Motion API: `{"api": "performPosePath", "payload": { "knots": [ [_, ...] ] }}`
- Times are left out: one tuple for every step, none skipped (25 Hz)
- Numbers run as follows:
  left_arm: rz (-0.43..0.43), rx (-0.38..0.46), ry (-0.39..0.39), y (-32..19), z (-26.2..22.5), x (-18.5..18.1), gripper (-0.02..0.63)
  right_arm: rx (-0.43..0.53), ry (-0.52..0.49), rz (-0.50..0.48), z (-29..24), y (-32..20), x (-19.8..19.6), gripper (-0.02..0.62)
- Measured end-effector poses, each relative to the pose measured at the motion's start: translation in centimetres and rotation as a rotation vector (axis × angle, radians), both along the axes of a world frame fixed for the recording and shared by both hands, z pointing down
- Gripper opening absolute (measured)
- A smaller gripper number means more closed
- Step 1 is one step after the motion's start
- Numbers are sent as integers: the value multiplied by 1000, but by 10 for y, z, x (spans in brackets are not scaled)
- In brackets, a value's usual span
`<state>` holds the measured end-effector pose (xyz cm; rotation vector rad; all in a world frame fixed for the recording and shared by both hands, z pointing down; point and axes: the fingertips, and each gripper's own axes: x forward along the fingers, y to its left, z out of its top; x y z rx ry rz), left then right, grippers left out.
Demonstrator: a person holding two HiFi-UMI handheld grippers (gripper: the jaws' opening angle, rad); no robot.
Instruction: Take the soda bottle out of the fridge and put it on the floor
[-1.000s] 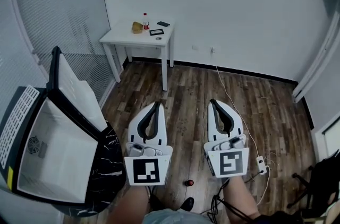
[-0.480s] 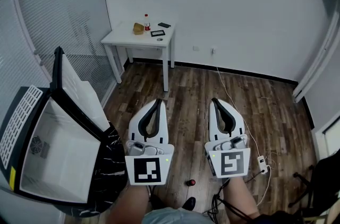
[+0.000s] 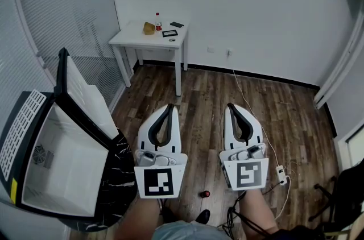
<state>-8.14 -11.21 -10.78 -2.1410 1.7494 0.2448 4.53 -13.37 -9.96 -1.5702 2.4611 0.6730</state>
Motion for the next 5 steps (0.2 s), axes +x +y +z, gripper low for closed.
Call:
{"api": "performPosePath", "payload": {
  "knots": [
    [0, 2, 0, 0, -1, 0, 17, -2, -2, 0, 0, 0, 0, 11],
    [-1, 3, -1, -1, -1, 0, 17, -1, -3, -1, -1, -1, 0, 11],
    [-1, 3, -3, -1, -1, 1, 17, 2, -4, -1, -2, -1, 1, 11],
    [-2, 3, -5, -2, -2, 1, 17, 5, -5, -2, -2, -1, 1, 11],
    [-3, 3, -8, -2, -2, 1, 17, 8, -6, -3, -3, -2, 1, 11]
  ]
}}
